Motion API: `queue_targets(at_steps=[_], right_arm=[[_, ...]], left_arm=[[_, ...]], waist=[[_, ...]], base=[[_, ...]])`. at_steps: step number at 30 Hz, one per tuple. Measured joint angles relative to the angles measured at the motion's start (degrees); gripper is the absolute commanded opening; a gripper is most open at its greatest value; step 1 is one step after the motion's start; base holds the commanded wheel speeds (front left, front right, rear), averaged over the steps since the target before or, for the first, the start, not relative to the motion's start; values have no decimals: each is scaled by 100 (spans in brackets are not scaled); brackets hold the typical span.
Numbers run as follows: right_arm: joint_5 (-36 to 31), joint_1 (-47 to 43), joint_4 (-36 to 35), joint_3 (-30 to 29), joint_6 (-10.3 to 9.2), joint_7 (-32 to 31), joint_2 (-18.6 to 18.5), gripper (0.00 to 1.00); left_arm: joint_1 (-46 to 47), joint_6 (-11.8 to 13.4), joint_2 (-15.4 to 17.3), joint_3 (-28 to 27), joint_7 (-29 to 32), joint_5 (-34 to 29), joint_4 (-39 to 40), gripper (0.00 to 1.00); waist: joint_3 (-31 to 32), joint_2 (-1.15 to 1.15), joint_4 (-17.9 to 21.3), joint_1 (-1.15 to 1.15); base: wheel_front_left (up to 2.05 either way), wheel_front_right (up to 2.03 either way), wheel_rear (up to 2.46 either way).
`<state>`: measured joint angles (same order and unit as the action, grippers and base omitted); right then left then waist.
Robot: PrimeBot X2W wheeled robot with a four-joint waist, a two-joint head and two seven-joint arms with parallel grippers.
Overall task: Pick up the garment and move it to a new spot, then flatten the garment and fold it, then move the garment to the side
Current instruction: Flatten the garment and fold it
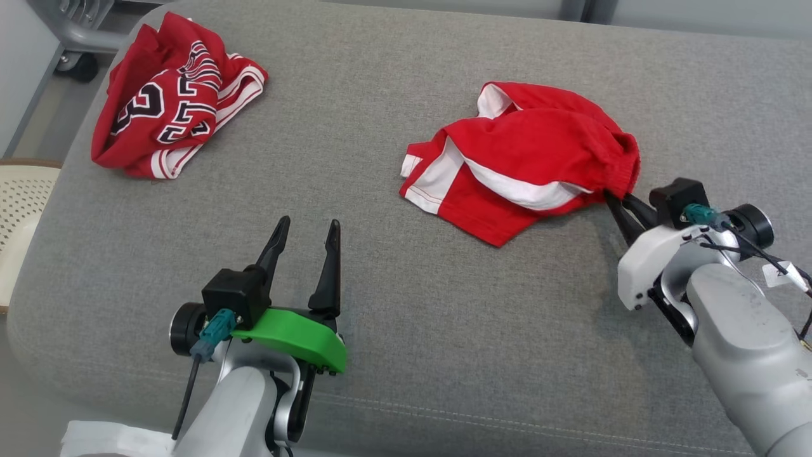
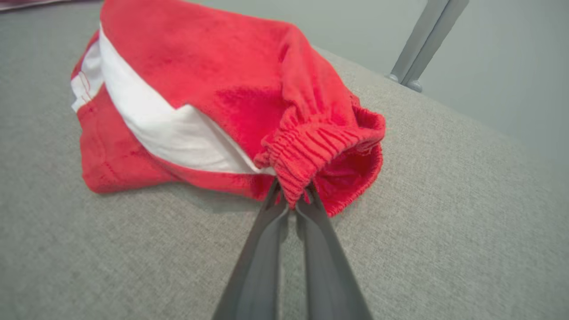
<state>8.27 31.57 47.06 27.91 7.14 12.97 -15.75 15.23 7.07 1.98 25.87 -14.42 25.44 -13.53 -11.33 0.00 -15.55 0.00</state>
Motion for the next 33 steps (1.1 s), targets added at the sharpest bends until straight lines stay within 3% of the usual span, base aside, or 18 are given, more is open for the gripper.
queue_targets(at_steps=[5, 9, 18, 21, 27, 33], right_arm=[[698, 109, -390, -280, 0, 81, 319, 0], [1022, 125, -686, -301, 0, 112, 370, 0], [1357, 114, -1065, -118, 0, 113, 253, 0], [1406, 92, -1100, -49, 0, 114, 215, 0], [1569, 81, -1239, 65, 0, 116, 172, 0], [1653, 82, -1382, 321, 0, 120, 257, 0]], left_arm=[[-3, 0, 1, 44, 0, 11, 15, 100], [-27, -1, 3, 237, 0, 319, -2, 100], [-187, -404, 21, 836, 249, 1901, -387, 100], [-141, -404, 25, 864, 361, 2364, -497, 100], [347, -344, 33, 977, 481, 2706, -802, 100], [829, -155, 27, 901, 481, 2647, -1435, 100]], waist=[[38, 0, 172, 0], [83, 0, 328, 0], [185, 0, 781, 0], [183, 0, 934, 0], [100, 0, 1231, 0], [-48, 0, 1507, 0]], base=[[0, 0, 0], [0, 0, 0], [0, 0, 0], [0, 0, 0], [0, 0, 0], [0, 0, 0]])
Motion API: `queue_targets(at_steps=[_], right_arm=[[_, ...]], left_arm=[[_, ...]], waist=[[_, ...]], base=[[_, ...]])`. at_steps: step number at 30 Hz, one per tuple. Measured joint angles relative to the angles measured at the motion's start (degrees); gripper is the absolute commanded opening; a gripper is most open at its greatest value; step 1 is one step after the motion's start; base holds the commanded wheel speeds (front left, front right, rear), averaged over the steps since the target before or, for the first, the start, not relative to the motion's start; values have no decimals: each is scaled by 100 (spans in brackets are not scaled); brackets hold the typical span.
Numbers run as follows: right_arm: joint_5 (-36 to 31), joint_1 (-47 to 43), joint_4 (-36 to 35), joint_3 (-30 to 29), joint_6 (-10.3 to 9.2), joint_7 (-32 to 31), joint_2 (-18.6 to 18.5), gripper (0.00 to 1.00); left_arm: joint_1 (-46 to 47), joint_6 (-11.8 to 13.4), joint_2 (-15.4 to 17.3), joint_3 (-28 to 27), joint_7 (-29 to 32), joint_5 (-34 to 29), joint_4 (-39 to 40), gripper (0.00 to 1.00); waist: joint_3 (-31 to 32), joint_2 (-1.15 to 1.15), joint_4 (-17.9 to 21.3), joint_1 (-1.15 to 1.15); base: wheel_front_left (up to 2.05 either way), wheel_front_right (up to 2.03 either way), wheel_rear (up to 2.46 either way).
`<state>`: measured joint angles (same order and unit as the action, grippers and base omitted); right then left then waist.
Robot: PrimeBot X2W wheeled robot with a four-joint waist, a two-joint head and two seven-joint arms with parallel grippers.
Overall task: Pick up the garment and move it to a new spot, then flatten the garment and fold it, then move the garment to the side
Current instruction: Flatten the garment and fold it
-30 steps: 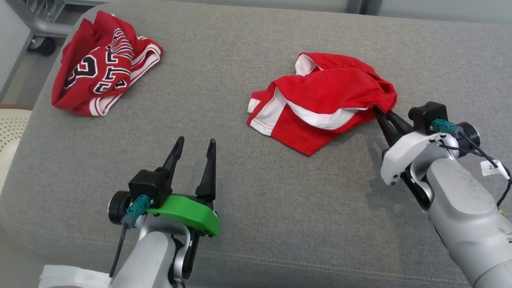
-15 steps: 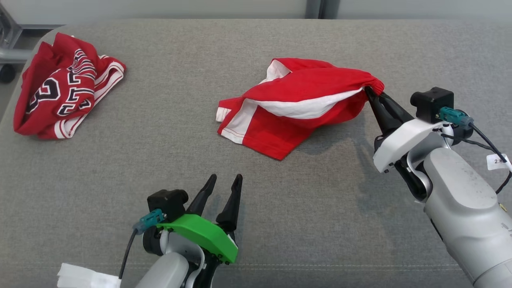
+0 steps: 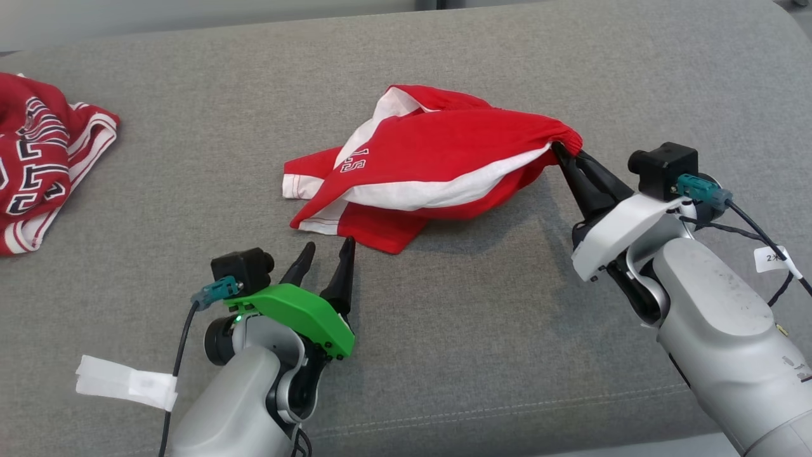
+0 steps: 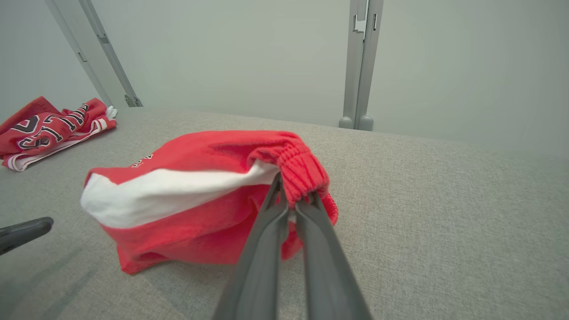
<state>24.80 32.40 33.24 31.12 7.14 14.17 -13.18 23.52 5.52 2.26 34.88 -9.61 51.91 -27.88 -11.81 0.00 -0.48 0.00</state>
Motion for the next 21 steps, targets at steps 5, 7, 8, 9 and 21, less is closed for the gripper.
queue_targets(at_steps=[5, 7, 8, 9, 21], right_arm=[[51, 40, -109, 110, 0, 0, 8, 0], [51, 58, -126, 129, 0, 0, 7, 0], [52, 78, -143, 147, 0, 0, 7, 0], [53, 105, -155, 160, 0, 0, 7, 0], [201, 179, -201, 162, 0, 1, -156, 0]], left_arm=[[182, 63, -9, -123, 47, 38, -466, 100], [223, 65, -9, -151, 46, 41, -547, 100], [271, 78, -10, -178, 41, 67, -623, 100], [325, 109, -11, -208, 33, 93, -693, 100], [786, 114, -30, -233, -244, 292, -1274, 99]], waist=[[-163, 0, 198, 0], [-198, 0, 232, 0], [-233, 0, 264, 0], [-268, 0, 295, 0], [-513, 0, 460, 0]], base=[[0, 0, 0], [0, 0, 0], [0, 0, 0], [0, 0, 0], [0, 0, 0]])
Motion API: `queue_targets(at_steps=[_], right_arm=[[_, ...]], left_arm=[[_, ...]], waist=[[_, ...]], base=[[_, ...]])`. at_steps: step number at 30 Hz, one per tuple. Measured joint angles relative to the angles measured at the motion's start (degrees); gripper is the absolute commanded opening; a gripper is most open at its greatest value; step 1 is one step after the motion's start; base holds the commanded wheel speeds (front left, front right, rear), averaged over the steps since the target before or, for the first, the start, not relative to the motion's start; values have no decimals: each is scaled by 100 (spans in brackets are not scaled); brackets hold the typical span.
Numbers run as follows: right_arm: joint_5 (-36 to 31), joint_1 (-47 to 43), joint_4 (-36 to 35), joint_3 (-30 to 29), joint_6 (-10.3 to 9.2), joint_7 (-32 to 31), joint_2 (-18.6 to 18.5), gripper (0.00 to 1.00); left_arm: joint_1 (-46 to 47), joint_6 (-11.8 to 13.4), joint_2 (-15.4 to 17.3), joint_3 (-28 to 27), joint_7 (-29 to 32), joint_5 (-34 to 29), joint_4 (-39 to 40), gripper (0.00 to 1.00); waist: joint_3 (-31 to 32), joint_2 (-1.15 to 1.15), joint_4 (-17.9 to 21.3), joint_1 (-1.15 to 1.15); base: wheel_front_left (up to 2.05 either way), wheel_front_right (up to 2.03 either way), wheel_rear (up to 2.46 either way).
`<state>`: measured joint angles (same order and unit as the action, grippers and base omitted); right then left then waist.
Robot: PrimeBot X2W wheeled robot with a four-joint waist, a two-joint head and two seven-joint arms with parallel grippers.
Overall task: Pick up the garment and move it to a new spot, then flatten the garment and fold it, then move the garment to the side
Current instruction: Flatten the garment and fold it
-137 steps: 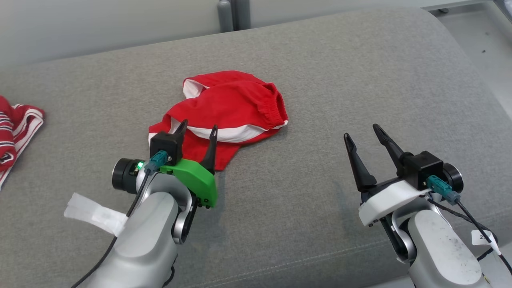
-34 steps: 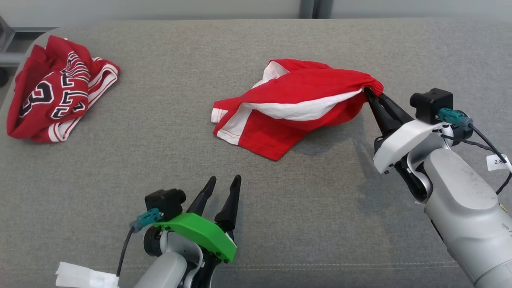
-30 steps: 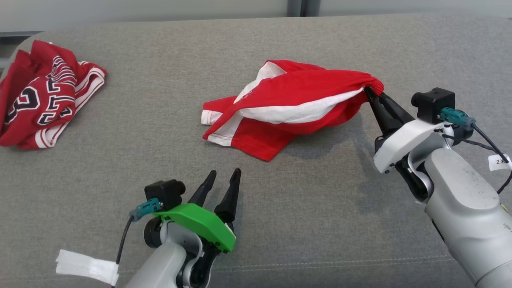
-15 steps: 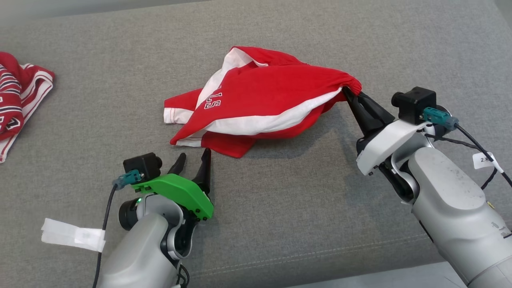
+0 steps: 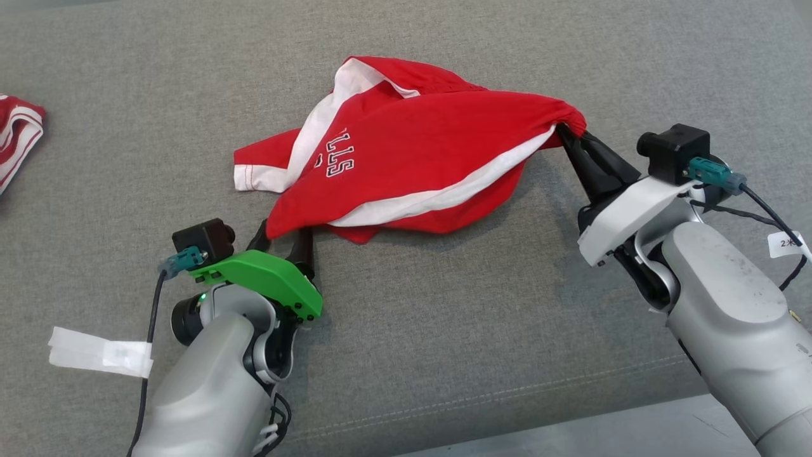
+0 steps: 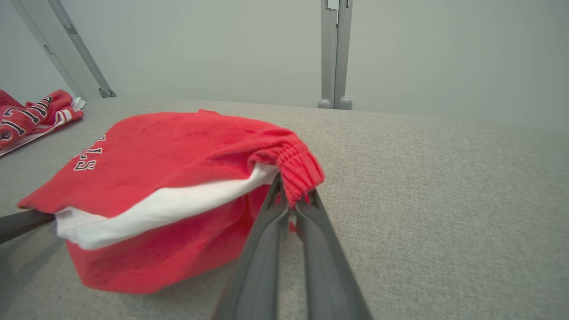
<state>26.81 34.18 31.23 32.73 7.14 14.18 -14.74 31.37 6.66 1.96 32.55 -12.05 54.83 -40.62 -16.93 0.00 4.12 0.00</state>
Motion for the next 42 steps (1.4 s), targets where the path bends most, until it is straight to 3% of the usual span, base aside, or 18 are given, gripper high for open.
queue_targets(at_steps=[1, 2, 5, 6, 15, 25, 29, 38, 42], right_arm=[[5, 0, 1, -16, 0, 0, -18, 0], [7, 0, 2, -34, 0, 0, -43, 0], [36, 0, 13, -82, 0, 0, -111, 0], [48, 0, 19, -96, 0, 0, -123, 0], [103, -23, 21, -190, 0, 0, -137, 0], [491, -77, -174, -530, 0, 11, -132, 0], [928, -77, -486, -932, 0, 25, -77, 0], [1696, -191, -1292, -1227, 0, 41, 98, 0], [1607, -621, -980, -779, 0, -243, -58, 0]], left_arm=[[20, 0, 1, 66, -12, 49, -13, 62], [45, 0, 1, 121, -12, 82, -21, 48], [76, 1, 1, 321, -25, 108, -14, 19], [77, 0, 1, 383, -48, 116, -10, 0], [179, -133, -2, 858, -185, -297, 57, 0], [348, -439, -2, 928, -216, -621, 250, 0], [441, -570, 110, 884, -220, -723, 446, 0], [736, -860, 301, 413, -237, -829, 1419, 0], [484, -929, 570, 812, -154, -926, 1239, 0]], waist=[[1, 0, -10, 0], [2, 0, -23, 0], [17, 0, -72, 0], [26, 0, -91, 0], [174, 0, -249, 0], [407, 0, -384, 0], [514, 0, -409, 0], [802, 0, -388, 0], [928, 0, -327, 0]], base=[[0, 0, 0], [0, 0, 0], [0, 0, 0], [0, 0, 0], [0, 0, 0], [0, 0, 0], [0, 0, 0], [0, 0, 0], [0, 0, 0]])
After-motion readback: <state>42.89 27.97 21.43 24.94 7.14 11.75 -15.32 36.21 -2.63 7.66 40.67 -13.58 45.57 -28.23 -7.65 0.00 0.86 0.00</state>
